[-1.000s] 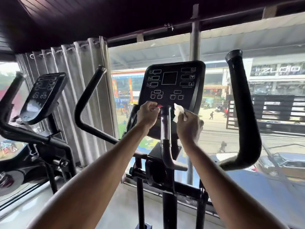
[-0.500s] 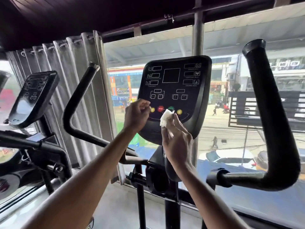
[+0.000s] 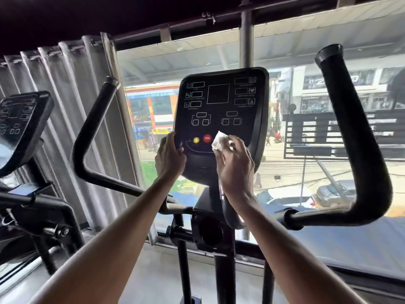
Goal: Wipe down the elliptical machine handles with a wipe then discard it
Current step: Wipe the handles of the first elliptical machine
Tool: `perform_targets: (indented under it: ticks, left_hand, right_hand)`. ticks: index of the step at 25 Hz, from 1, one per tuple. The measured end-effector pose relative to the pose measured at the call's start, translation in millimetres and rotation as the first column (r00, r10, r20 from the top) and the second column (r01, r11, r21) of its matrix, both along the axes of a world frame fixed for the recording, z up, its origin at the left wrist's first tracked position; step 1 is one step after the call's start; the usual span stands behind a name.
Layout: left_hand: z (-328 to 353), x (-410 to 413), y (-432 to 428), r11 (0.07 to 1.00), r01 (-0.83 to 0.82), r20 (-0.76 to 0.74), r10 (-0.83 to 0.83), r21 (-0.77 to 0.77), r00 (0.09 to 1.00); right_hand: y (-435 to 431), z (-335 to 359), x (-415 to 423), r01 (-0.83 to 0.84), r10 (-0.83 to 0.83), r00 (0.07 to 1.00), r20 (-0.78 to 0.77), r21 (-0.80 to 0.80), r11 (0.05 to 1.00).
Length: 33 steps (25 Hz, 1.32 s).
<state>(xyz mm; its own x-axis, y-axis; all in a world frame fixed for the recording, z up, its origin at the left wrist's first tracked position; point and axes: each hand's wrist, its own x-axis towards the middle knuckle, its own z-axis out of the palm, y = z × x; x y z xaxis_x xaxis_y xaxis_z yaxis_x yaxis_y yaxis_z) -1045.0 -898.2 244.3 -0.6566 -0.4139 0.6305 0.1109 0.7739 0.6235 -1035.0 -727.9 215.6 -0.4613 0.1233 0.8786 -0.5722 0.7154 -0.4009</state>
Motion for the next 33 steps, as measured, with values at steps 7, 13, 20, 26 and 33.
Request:
perform_targets:
  ticks: [7, 13, 20, 26, 33]
  left_hand:
    - [-14, -3, -7, 0.998, 0.056, -0.140, -0.055, 0.004, 0.989]
    - [-19, -6, -11, 0.997, 0.072, -0.154, -0.073, -0.011, 0.985]
    - [-19, -8, -11, 0.997, 0.074, -0.144, -0.074, -0.001, 0.987]
    - [-15, -7, -9, 0.996, 0.070, -0.119, -0.064, 0.046, 0.991]
    - [-14, -7, -8, 0.997, 0.057, -0.104, -0.050, 0.059, 0.993]
  right_hand:
    - [7, -7, 2, 0.013, -0.013, 1.000, -0.025, -0.008, 1.000]
    - [9, -20, 11, -0.014, 0.015, 0.998, -0.054, 0.031, 0.999]
    - [9, -29, 15, -0.043, 0.041, 0.998, -0.043, -0.059, 0.997]
    - [-3, -20, 15, 0.013, -0.013, 1.000, 0.002, -0.100, 0.995]
    - [-13, 0, 9, 0.153, -0.112, 0.985, -0.133, 0.356, 0.922]
